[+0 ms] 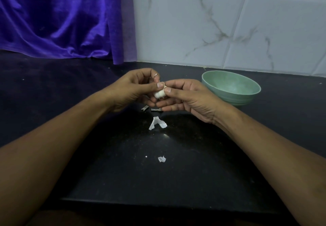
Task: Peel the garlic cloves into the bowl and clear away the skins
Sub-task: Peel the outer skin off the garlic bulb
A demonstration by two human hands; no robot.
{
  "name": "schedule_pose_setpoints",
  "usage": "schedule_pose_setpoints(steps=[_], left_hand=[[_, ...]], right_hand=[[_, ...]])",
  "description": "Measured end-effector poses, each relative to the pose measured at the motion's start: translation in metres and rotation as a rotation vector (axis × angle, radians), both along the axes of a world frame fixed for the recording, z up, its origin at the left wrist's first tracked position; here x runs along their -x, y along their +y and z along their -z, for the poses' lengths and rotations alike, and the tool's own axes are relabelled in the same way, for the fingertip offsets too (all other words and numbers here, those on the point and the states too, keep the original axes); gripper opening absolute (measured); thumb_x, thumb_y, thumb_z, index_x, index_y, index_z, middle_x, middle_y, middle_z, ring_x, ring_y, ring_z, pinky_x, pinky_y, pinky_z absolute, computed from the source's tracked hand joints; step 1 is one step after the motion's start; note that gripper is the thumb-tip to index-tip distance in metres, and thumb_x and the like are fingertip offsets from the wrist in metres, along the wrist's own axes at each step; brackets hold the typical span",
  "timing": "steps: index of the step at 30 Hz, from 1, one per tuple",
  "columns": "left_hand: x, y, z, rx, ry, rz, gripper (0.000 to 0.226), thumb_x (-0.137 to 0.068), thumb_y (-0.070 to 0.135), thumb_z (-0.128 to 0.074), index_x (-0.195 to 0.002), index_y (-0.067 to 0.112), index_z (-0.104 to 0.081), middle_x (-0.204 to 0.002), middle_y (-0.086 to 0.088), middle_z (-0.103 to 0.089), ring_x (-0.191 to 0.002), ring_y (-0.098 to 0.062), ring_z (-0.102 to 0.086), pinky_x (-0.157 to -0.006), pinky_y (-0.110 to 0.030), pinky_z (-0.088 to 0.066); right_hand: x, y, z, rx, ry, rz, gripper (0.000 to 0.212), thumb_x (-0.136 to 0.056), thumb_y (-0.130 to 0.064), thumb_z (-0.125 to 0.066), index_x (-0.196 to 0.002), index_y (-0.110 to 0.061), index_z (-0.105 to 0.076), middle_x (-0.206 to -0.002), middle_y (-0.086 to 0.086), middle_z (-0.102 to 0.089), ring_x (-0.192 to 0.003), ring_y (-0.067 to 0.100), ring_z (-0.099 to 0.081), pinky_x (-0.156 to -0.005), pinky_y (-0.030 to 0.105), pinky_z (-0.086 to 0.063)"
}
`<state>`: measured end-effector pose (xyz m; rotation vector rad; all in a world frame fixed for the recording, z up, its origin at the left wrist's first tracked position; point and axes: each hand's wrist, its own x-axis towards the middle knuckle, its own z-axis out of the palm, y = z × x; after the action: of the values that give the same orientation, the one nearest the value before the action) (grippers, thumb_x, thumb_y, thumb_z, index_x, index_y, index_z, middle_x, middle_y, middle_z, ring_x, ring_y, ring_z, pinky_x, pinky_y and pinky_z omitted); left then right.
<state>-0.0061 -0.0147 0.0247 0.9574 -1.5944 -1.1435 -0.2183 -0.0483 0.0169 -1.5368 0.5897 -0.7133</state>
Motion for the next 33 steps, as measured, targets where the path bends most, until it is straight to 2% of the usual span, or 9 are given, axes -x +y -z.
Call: schedule_pose_setpoints(steps=[9, 14, 18, 22, 27, 30, 33], left_hand=[[0.007, 0.002, -0.001, 0.021, -0.005, -0.044, 0.030, -0.080, 0.030, -0.075, -0.096, 0.009, -0.061, -0.084, -0.017, -0.067, -0.062, -0.018, -0.068, -0.057, -0.025, -0.060], [0.009, 0.003, -0.001, 0.016, -0.011, -0.073, 0.034, -0.084, 0.033, -0.072, -0.097, 0.003, -0.062, -0.074, -0.011, -0.067, -0.054, -0.014, -0.064, -0.052, -0.022, -0.057], [0.011, 0.002, 0.001, 0.034, 0.013, -0.093, 0.035, -0.087, 0.034, -0.070, -0.099, 0.001, -0.062, -0.074, -0.009, -0.066, -0.055, -0.011, -0.062, -0.052, -0.022, -0.056], [0.012, 0.002, 0.000, 0.035, 0.045, -0.109, 0.032, -0.087, 0.031, -0.069, -0.099, 0.001, -0.062, -0.073, -0.001, -0.068, -0.065, -0.009, -0.064, -0.056, -0.021, -0.058], [0.008, 0.000, 0.001, 0.027, 0.064, -0.162, 0.015, -0.093, 0.015, -0.070, -0.099, 0.006, -0.061, -0.082, -0.009, -0.070, -0.071, -0.013, -0.070, -0.057, -0.025, -0.060], [0.006, -0.003, 0.002, 0.029, 0.034, -0.193, 0.013, -0.097, 0.006, -0.068, -0.109, 0.003, -0.065, -0.090, -0.015, -0.072, -0.075, -0.016, -0.072, -0.059, -0.024, -0.060], [0.003, -0.007, 0.006, 0.043, -0.036, -0.236, 0.011, -0.098, 0.006, -0.067, -0.109, 0.006, -0.071, -0.091, -0.013, -0.075, -0.080, -0.018, -0.073, -0.062, -0.026, -0.062]], right_hand=[[0.003, 0.000, -0.004, 0.024, 0.019, 0.000, 0.030, -0.098, -0.011, -0.065, -0.127, -0.002, -0.065, -0.110, 0.017, -0.076, -0.094, 0.026, -0.076, -0.085, 0.036, -0.064], [0.000, 0.001, -0.001, 0.004, 0.022, -0.012, 0.028, -0.103, -0.017, -0.060, -0.123, 0.001, -0.066, -0.107, 0.019, -0.075, -0.094, 0.024, -0.076, -0.084, 0.032, -0.063], [-0.005, 0.000, 0.003, -0.033, -0.039, -0.010, 0.027, -0.104, -0.021, -0.059, -0.119, 0.000, -0.068, -0.105, 0.019, -0.075, -0.095, 0.024, -0.076, -0.085, 0.033, -0.063], [-0.004, -0.003, 0.000, -0.075, -0.127, 0.042, 0.028, -0.106, -0.017, -0.054, -0.123, 0.003, -0.064, -0.105, 0.020, -0.075, -0.090, 0.021, -0.077, -0.079, 0.031, -0.063], [-0.002, -0.005, 0.000, -0.029, -0.122, 0.091, 0.029, -0.098, -0.006, -0.065, -0.127, -0.003, -0.062, -0.109, 0.022, -0.075, -0.092, 0.027, -0.076, -0.083, 0.037, -0.064], [-0.001, -0.006, 0.001, -0.008, -0.132, 0.126, 0.032, -0.093, 0.002, -0.068, -0.124, -0.003, -0.061, -0.106, 0.023, -0.075, -0.091, 0.031, -0.076, -0.087, 0.043, -0.063], [-0.001, -0.008, 0.001, 0.001, -0.142, 0.170, 0.035, -0.089, 0.007, -0.070, -0.122, -0.003, -0.062, -0.101, 0.020, -0.074, -0.090, 0.032, -0.075, -0.085, 0.042, -0.064]])
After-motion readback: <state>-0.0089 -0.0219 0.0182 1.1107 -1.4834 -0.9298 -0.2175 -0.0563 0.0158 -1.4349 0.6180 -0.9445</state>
